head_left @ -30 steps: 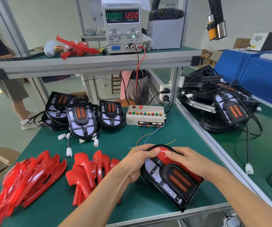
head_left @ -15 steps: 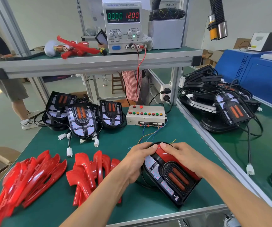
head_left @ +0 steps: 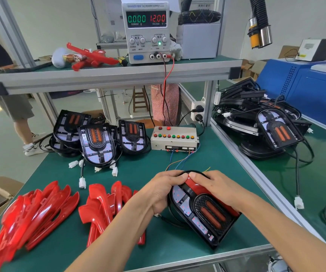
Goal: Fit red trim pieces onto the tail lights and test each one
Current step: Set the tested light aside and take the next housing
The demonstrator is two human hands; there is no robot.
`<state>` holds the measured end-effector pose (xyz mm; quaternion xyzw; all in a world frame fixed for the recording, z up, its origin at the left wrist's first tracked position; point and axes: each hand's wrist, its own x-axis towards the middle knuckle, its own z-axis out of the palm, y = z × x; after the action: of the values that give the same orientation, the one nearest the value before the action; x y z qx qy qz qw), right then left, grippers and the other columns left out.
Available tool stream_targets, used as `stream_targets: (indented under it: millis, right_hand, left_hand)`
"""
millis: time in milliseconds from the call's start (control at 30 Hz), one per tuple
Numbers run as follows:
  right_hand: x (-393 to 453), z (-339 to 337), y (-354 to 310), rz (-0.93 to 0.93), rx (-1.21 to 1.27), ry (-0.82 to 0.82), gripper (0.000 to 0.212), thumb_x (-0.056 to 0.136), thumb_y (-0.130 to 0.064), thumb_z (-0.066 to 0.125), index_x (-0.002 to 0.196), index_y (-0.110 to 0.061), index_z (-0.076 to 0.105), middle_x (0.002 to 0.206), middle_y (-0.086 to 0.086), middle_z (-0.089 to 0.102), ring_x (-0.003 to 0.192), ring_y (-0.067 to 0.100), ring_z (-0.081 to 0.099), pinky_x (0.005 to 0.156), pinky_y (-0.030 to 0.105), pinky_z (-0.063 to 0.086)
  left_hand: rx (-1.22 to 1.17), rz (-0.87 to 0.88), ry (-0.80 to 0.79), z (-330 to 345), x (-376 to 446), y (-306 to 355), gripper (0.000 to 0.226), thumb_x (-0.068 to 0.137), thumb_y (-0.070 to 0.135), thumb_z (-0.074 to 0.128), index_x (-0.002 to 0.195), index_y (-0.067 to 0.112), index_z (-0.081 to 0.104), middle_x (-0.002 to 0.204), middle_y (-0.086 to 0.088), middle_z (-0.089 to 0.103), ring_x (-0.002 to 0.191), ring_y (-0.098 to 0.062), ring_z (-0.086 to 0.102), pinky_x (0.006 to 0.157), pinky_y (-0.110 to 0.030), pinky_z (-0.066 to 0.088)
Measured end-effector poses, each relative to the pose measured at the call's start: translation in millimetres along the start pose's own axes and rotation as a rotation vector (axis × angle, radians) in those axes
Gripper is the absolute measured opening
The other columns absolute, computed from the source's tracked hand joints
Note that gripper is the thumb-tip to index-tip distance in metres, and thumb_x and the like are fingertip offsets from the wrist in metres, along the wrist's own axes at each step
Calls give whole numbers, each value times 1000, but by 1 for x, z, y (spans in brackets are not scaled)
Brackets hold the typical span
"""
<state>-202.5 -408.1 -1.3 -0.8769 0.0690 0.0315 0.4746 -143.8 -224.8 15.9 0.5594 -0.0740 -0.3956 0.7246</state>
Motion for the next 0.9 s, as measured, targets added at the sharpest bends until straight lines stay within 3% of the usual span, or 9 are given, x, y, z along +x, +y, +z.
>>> stream_targets:
  millis: [333, 533, 633, 733, 800, 900]
  right_hand:
    - [-1, 1, 0, -11, 17, 23, 75, 79, -85, 46, 84, -14, 68, 67, -9, 68, 60, 5, 60, 69, 34, 48]
    - [-2, -3, 0, 29, 96, -12, 90, 73, -87, 49, 97, -4, 74, 89, 14, 78, 82, 30, 75, 91, 50, 54]
    - [-3, 2, 2, 37, 139, 28, 91, 72, -92, 48, 91, -8, 75, 83, 11, 78, 72, 21, 74, 82, 42, 56]
    - [-1, 4, 1, 41, 141, 38, 75, 69, -92, 52, 82, -23, 78, 73, 0, 77, 63, 9, 70, 67, 27, 52]
    - [2, 3, -2, 54, 119, -13, 67, 71, -91, 51, 85, -32, 79, 76, -4, 78, 67, 7, 72, 71, 26, 52]
    - [5, -1, -5, 73, 178, -105, 62, 75, -85, 55, 96, -33, 80, 85, -2, 80, 76, 12, 75, 77, 29, 54]
  left_hand:
    - [-4, -17, 5, 1, 0, 1, 31, 99, 7, 57, 127, -4, 63, 121, -27, 66, 103, -34, 63, 87, -37, 57]
    - [-12, 1, -21, 1, -2, -7, 38, 89, 25, 71, 119, 1, 70, 119, -25, 70, 99, -32, 69, 91, -40, 58]
    - [-56, -16, 1, 1, -1, -11, 45, 89, 33, 73, 116, -3, 69, 114, -24, 72, 99, -33, 70, 93, -43, 57]
    - [-58, -3, 41, 3, 1, -8, 30, 90, 26, 71, 107, 1, 73, 102, -20, 74, 88, -29, 72, 79, -36, 58]
    - [-29, -2, 85, 5, 2, -7, 17, 96, 19, 64, 98, 4, 74, 92, -16, 75, 79, -26, 73, 71, -33, 58]
    - [12, 26, 126, 8, 1, -7, 18, 100, 16, 60, 98, 3, 73, 89, -15, 75, 76, -26, 73, 70, -33, 58]
